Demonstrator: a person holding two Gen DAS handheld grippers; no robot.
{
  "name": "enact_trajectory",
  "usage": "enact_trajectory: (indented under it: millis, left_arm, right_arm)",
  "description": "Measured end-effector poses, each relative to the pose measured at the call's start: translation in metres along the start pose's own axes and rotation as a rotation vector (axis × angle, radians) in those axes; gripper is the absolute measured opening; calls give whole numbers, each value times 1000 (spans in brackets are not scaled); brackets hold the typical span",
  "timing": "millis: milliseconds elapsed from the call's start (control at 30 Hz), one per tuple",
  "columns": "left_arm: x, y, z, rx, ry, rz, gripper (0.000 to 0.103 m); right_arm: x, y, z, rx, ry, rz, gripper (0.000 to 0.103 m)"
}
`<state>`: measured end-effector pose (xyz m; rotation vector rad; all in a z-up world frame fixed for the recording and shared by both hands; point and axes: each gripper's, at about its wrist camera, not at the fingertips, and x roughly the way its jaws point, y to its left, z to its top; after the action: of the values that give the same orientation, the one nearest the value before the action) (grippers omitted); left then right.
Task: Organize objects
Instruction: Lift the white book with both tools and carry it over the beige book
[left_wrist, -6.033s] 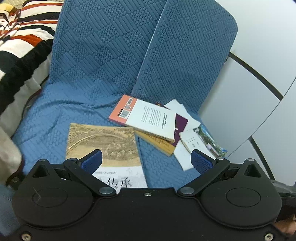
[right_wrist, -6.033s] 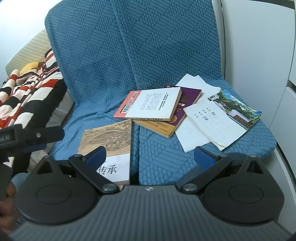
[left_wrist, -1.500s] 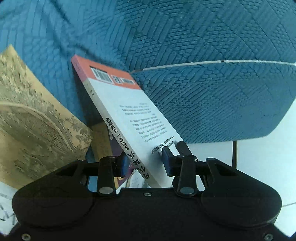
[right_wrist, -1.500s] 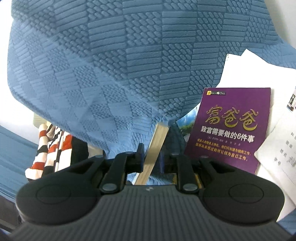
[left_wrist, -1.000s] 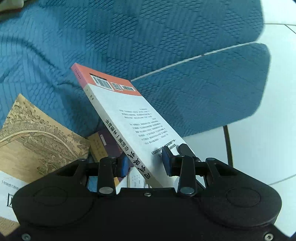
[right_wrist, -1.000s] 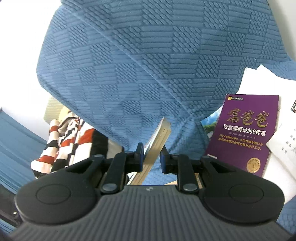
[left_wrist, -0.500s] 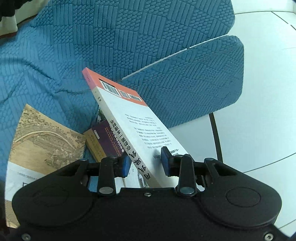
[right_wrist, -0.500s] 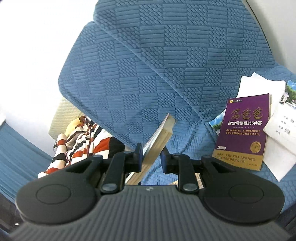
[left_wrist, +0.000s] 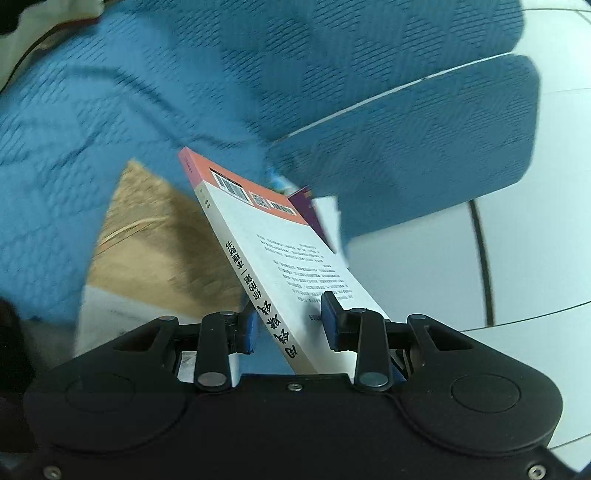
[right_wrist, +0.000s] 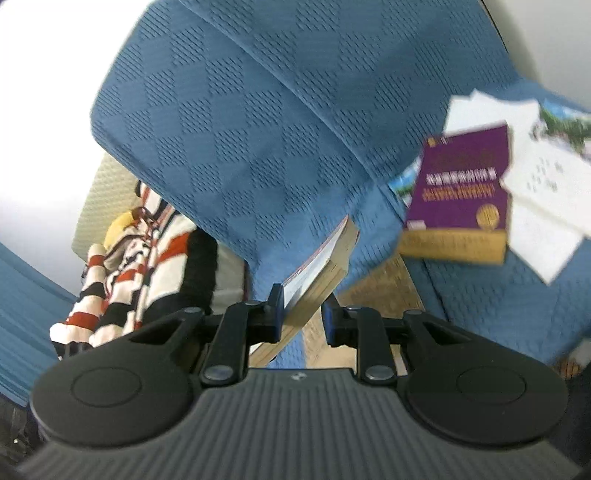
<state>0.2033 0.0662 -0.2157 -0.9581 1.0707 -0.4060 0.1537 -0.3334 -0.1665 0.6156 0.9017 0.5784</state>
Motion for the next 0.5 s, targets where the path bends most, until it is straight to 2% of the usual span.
enact_trajectory:
  millis: [233,500]
  left_arm:
    - [6,31,-20,13,41,62,32]
    - [13,49,-34,9,68,130,32]
  right_arm:
    - [14,-23,-32,39,95,-36,25]
    - [19,-42,-58,38,158,-52,25]
